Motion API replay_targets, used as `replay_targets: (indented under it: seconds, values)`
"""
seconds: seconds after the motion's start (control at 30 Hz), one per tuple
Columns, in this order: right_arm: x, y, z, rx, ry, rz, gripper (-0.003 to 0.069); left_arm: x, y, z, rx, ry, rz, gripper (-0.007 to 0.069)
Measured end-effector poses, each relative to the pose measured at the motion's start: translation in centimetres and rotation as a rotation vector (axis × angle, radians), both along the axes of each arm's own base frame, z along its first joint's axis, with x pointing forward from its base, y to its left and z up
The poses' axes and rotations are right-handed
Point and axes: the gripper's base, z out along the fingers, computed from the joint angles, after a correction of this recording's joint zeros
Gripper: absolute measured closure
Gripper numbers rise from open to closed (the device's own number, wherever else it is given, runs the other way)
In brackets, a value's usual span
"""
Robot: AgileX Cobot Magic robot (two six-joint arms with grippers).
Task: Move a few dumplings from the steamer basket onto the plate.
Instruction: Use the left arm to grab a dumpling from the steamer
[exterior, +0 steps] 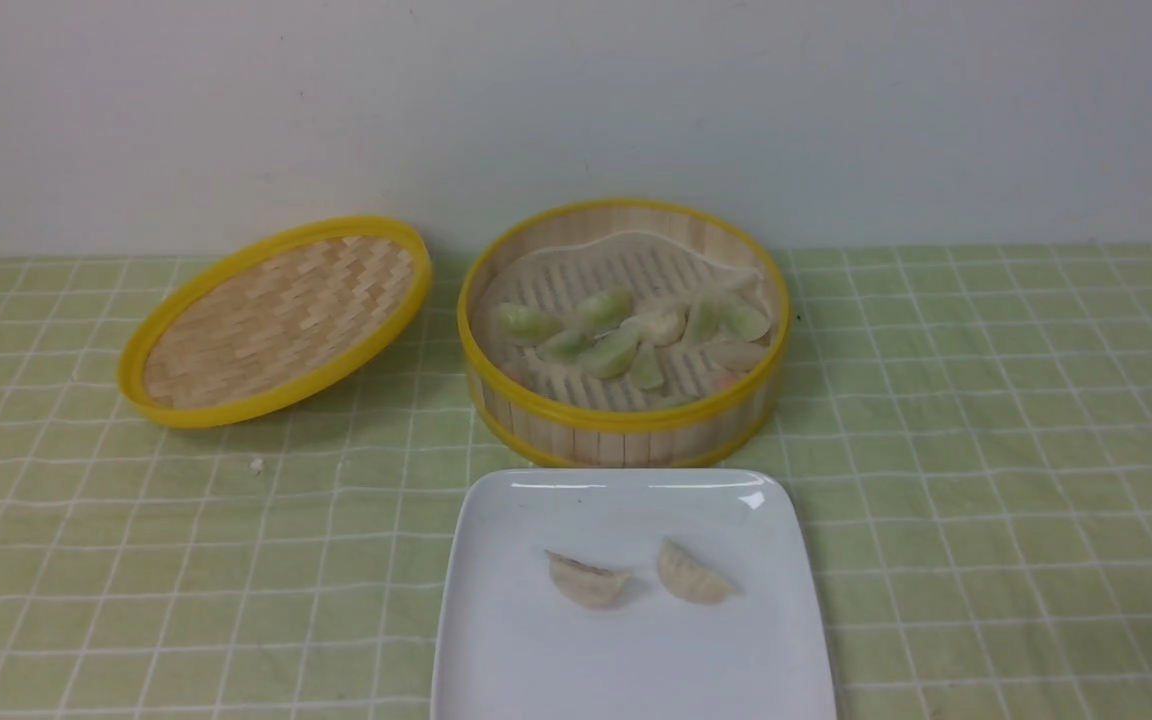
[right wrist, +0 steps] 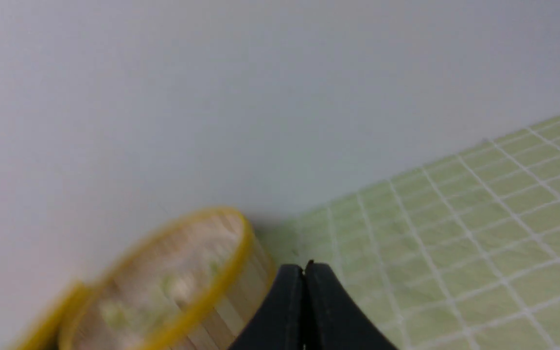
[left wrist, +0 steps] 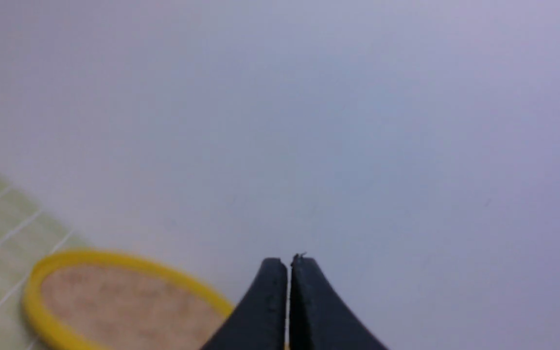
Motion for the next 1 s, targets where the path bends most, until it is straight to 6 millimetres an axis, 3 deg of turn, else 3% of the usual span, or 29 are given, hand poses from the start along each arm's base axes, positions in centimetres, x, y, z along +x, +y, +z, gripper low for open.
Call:
replay_targets:
  seconds: [0.1,0.13,0.17,0.2,0.3,0.4,0.47,0.5,0.53,0.57,0.63,0.73,0.77,0.83,0.87,0.9,1.0]
  values:
    - [0.0,-0.3,0.5,0.178,-0.057,-0.013,0.0675,-0.9,-0.5,5.2,0.11,-0.058,-0.026,0.0631]
    - [-0.1,-0.3,0.7,0.212,-0.069,-0.017,0.0675,-0.9,-0.9,6.9,0.16,-0.043,-0.05,0.0631]
    - [-0.1,-0.4,0.7,0.23,-0.075,-0.019,0.0675,-0.6,-1.1,7.5,0.184,-0.009,-0.074,0.0631]
    - [-0.1,-0.4,0.8,0.256,-0.086,-0.023,0.0675,-0.4,-1.7,9.9,0.252,0.03,-0.118,0.0631]
    - [-0.1,-0.7,1.1,0.297,-0.124,-0.04,0.0675,2.0,-3.2,13.6,0.38,0.236,-0.287,0.0631]
    - [-0.2,-0.6,1.4,0.347,-0.123,-0.023,0.0675,6.3,-4.6,15.4,0.507,0.509,-0.499,0.0631]
    - [-0.4,-0.1,2.6,0.342,-0.096,0.033,0.0675,9.5,-5.2,15.2,0.57,0.661,-0.618,0.0631]
    - [-0.6,0.2,4.1,0.319,-0.091,0.07,0.0675,11.0,-5.4,14.8,0.596,0.73,-0.672,0.0631]
    - [-0.6,0.2,4.4,0.313,-0.084,0.077,0.0675,11.3,-5.4,14.7,0.6,0.743,-0.682,0.0631]
    - [-0.7,0.6,5.4,0.274,-0.056,0.112,0.0675,12.9,-5.6,13.9,0.615,0.809,-0.731,0.0631]
    - [-0.6,1.5,9.5,0.117,0.041,0.204,0.0675,16.4,-5.8,12.2,0.646,0.913,-0.799,0.0631]
    - [0.8,2.6,12.5,-0.082,0.246,0.317,0.0675,19.8,-6.5,10.2,0.701,0.983,-0.838,0.0631]
    - [0.8,2.6,13.1,-0.097,0.248,0.322,0.0675,20.0,-6.6,10.0,0.71,0.986,-0.842,0.0631]
    - [3.3,3.5,14.5,-0.251,0.474,0.424,0.0675,22.8,-8.0,8.9,0.748,0.996,-0.862,0.0631]
    - [3.4,3.5,14.9,-0.266,0.478,0.428,0.0675,22.8,-8.1,9.1,0.751,0.99,-0.863,0.0631]
    - [5.0,3.8,15.1,-0.326,0.58,0.475,0.0675,24.2,-9.0,8.8,0.77,0.987,-0.881,0.0631]
    - [7.2,4.2,15.4,-0.396,0.697,0.541,0.0675,27.0,-10.3,8.3,0.816,0.989,-0.91,0.0631]
